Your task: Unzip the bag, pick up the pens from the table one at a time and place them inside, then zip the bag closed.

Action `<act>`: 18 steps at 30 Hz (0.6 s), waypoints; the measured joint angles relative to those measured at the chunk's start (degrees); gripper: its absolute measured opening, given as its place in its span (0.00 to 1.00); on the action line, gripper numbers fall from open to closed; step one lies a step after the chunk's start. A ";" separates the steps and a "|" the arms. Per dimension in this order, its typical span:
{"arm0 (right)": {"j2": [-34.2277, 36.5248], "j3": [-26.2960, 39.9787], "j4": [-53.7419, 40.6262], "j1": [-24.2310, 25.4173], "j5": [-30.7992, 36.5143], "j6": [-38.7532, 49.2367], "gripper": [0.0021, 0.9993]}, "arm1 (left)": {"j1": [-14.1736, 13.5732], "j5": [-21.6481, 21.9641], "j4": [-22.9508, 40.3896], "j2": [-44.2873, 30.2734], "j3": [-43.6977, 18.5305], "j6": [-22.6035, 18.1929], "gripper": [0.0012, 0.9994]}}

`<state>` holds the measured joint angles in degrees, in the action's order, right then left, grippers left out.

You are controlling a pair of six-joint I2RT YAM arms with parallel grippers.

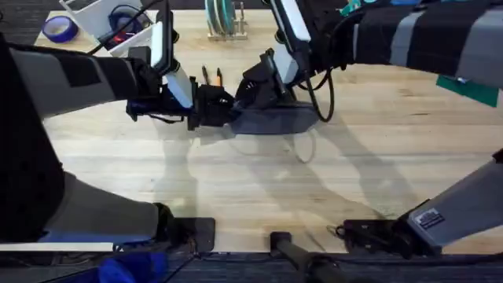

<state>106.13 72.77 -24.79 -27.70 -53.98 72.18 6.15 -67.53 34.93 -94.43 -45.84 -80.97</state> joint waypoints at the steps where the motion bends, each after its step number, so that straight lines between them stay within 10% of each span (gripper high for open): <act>1: 0.00 0.02 0.19 -0.12 0.07 -0.03 0.03 | 0.00 0.02 0.00 0.00 0.00 0.00 0.04; 10: 0.00 0.02 0.73 -0.49 0.44 -0.48 0.05 | 0.00 0.02 0.00 0.00 0.00 0.00 0.04; 18: 0.00 0.00 0.92 -1.63 -0.14 -1.23 0.91 | -0.02 -0.02 -0.04 0.00 0.00 0.00 0.04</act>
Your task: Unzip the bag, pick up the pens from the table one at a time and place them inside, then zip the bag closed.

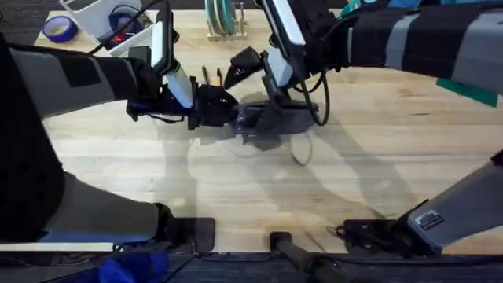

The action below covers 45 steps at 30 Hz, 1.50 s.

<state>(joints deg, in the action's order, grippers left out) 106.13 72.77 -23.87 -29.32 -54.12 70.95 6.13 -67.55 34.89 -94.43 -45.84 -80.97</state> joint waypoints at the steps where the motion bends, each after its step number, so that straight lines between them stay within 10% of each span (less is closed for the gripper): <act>1: 0.00 0.00 0.05 -0.04 0.01 0.12 0.98 | 0.00 0.00 0.00 0.00 0.00 0.00 0.04; 7: 0.00 0.01 0.03 -0.02 -0.13 -0.01 1.00 | 0.00 0.00 0.00 0.00 0.00 -0.04 0.08; 12: 0.00 0.00 0.03 -0.02 -0.14 -0.03 1.00 | 0.00 -0.22 0.04 0.00 0.00 0.00 0.85; 14: 0.00 0.02 0.03 -0.02 -0.14 -0.03 1.00 | 0.00 -0.24 0.21 0.00 0.00 0.21 0.98; 27: 0.00 0.00 -0.95 -0.02 -0.14 -0.03 1.00 | 0.02 -0.41 1.43 0.00 0.00 0.26 1.00; 45: -8.31 0.00 -8.36 2.89 6.58 -8.89 1.00 | 3.21 8.56 25.30 6.86 -10.91 -0.92 1.00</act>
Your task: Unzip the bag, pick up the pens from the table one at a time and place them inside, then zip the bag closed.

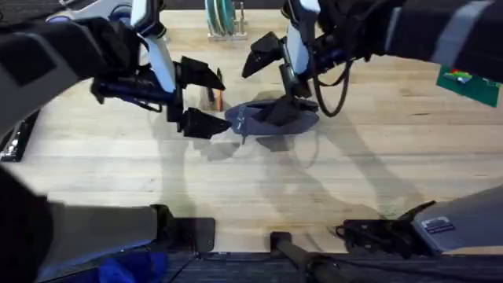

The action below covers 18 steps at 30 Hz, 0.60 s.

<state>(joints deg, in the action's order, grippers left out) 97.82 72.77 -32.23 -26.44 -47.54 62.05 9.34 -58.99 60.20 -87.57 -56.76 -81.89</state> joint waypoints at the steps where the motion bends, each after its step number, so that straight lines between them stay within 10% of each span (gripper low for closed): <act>1: -1.01 0.00 -0.98 0.00 1.07 -0.27 1.00 | 0.16 0.82 0.72 1.42 -0.33 0.20 1.00; 18: -19.10 4.87 -26.45 0.00 17.48 -6.00 1.00 | 4.37 13.30 17.60 22.92 -4.75 14.60 0.99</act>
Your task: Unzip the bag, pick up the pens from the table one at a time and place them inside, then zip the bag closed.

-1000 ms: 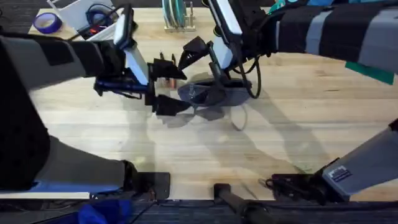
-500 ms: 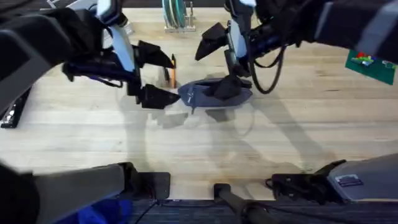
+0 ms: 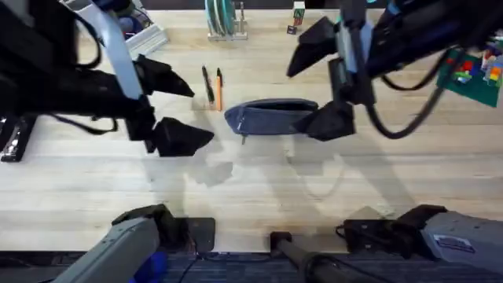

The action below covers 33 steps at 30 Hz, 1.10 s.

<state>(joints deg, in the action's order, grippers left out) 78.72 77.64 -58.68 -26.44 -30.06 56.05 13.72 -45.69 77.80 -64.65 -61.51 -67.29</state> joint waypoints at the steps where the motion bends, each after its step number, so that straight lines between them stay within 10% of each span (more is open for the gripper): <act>1: -0.29 1.19 -1.97 0.00 0.88 -0.43 1.00 | 0.00 0.53 1.76 0.73 -1.26 0.34 0.99; 13: -0.63 14.45 -20.66 0.00 8.17 -4.84 1.00 | 0.00 5.17 18.46 2.84 -19.76 5.06 0.99; 30: -0.63 17.05 -25.36 0.00 9.33 -6.84 0.99 | 0.00 7.45 19.06 4.71 -24.60 9.25 1.00; 33: -0.63 17.05 -25.35 0.00 9.31 -6.99 0.71 | 0.00 7.60 19.06 4.71 -24.60 9.27 1.00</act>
<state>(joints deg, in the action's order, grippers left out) 78.08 94.70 -84.03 -26.44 -20.75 49.06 13.72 -38.09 96.86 -59.94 -86.11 -58.02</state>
